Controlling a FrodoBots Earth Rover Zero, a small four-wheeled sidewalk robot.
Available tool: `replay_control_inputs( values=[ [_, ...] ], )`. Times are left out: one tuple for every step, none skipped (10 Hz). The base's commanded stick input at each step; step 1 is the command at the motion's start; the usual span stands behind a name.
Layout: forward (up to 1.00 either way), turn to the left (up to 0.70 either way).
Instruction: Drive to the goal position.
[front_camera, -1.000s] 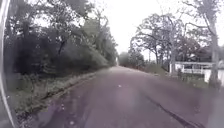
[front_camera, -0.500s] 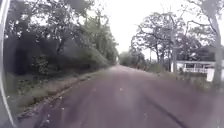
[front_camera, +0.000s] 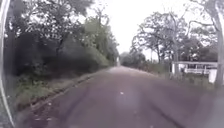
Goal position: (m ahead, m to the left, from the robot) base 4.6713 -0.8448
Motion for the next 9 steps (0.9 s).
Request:
replay_control_inputs(
  values=[
    [0.7, 0.0],
    [0.7, 0.0],
    [0.7, 0.0],
    [0.7, 0.0],
    [0.7, 0.0],
    [0.7, 0.0],
    [0.7, 0.0],
    [0.7, 0.0],
    [0.7, 0.0]
  ],
)
